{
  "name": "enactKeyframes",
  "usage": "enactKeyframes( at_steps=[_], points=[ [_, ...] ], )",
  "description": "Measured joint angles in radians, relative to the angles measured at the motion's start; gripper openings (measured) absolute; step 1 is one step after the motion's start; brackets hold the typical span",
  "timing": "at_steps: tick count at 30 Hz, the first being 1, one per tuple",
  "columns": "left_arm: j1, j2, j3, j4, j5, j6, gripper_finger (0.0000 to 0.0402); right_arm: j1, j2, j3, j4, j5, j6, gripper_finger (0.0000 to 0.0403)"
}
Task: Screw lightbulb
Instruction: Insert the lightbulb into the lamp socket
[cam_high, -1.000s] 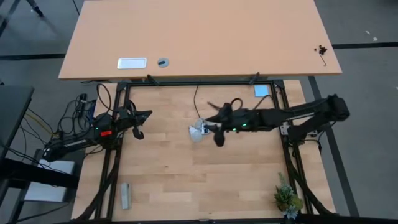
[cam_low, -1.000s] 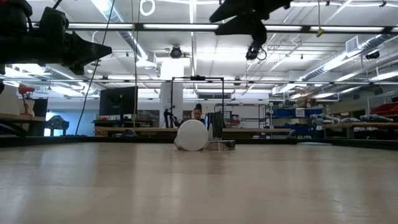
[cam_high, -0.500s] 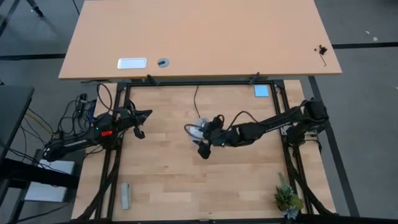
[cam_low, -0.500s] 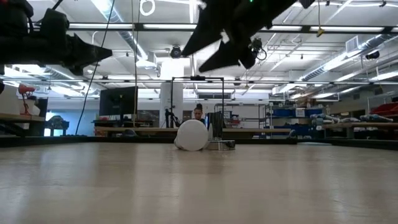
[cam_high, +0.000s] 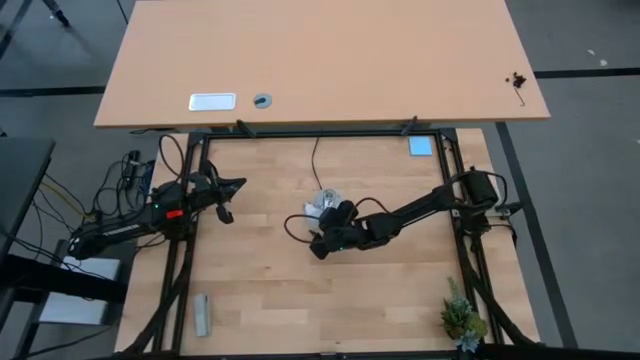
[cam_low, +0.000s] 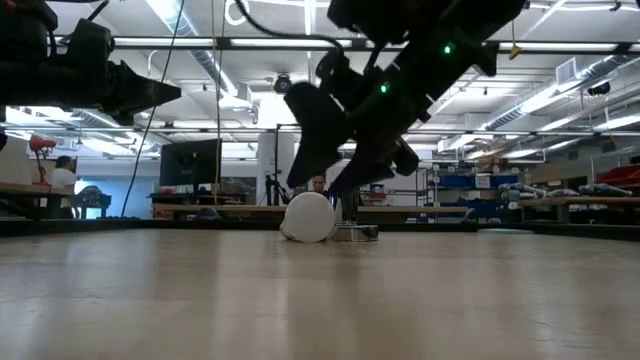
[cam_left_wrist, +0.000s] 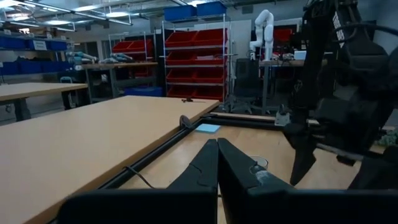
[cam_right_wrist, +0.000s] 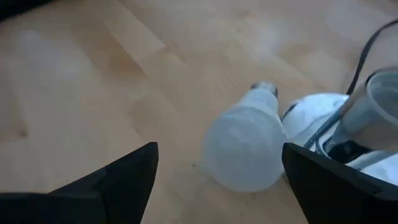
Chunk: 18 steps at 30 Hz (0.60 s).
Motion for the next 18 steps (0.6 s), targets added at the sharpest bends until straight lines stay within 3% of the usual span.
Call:
enactKeyframes(
  at_steps=[18],
  points=[
    [0.000, 0.069, 0.000, -0.010, -0.001, 0.002, 0.0005, -0.078, 0.098, -0.001, 0.113, 0.026, -0.012, 0.0348]
  ],
)
